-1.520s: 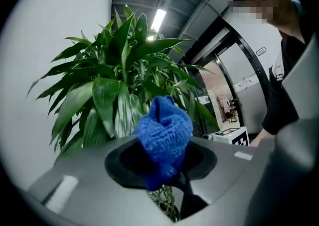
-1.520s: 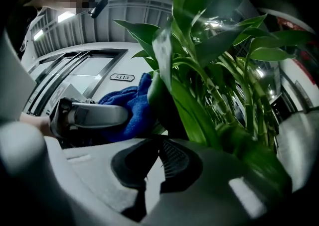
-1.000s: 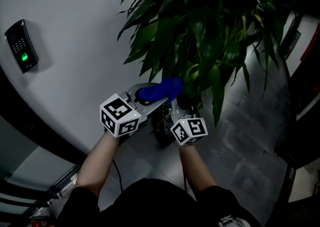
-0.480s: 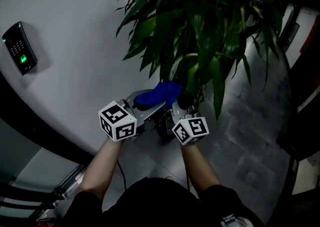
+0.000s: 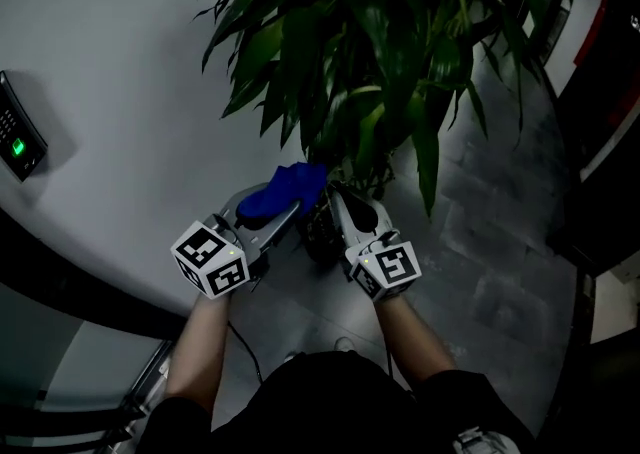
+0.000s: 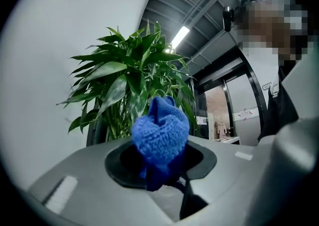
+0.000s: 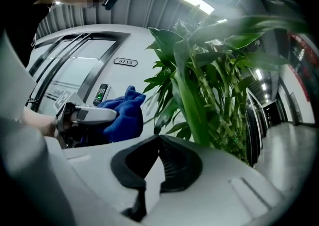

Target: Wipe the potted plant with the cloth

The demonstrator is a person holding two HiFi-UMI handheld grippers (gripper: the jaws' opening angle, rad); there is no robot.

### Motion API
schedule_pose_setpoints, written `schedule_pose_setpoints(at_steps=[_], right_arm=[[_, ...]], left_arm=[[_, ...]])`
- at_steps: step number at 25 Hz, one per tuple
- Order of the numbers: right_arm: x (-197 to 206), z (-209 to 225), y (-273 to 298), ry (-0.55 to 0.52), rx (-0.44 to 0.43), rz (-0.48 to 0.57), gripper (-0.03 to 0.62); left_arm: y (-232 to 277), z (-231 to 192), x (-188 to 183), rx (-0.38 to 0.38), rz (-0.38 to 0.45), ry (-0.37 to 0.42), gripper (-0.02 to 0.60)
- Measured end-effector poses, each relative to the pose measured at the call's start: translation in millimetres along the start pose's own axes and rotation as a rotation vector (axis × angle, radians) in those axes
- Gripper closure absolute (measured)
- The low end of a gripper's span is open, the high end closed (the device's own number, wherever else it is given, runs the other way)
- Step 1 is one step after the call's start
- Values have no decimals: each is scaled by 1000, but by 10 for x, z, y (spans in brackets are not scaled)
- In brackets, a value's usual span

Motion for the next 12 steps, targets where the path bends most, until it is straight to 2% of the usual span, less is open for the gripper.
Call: schedule_pose_setpoints(at_steps=[8, 10, 12], right_arm=[[159, 282, -626, -69, 133, -145, 591], [248, 472, -763, -49, 181, -192, 591], [274, 729, -788, -1, 229, -177, 591]], left_arm=[[62, 234, -92, 87, 48, 42, 430], [131, 343, -152, 103, 54, 66, 430], [201, 476, -243, 109, 61, 108, 430]])
Point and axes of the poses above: the fingertips, and each gripper's own axes: y forward along the fingers, z to its right, x out of its underside, the point moved 10 cm from there along -y, backward along the fingers, and after that the axes turned 9 degrees about -y, right-handed, at the moved point
